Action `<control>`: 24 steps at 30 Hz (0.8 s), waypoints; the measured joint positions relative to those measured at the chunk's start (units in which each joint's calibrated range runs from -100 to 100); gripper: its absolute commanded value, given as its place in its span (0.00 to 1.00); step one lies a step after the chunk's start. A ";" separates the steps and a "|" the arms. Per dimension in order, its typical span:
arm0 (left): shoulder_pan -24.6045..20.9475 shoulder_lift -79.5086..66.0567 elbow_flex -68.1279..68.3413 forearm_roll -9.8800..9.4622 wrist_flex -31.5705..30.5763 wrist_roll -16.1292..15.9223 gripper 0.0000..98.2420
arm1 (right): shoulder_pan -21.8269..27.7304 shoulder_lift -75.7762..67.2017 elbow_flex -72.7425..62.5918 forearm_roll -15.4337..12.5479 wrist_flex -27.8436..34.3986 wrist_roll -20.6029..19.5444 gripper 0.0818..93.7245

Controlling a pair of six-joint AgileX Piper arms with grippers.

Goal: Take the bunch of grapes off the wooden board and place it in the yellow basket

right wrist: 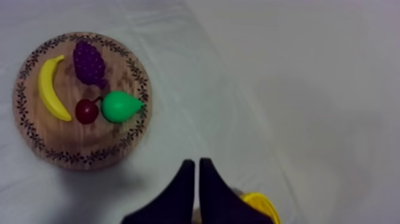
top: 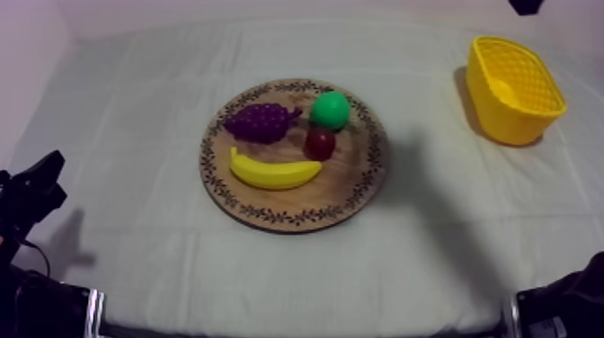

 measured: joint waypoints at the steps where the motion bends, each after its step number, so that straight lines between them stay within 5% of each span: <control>1: 0.00 0.00 0.00 0.00 0.00 0.00 0.00 | -0.31 1.30 -1.82 -0.14 0.45 0.21 0.00; 24: 0.00 0.00 0.00 0.00 0.09 0.00 0.00 | -7.40 33.29 -36.32 -3.01 17.20 1.35 0.01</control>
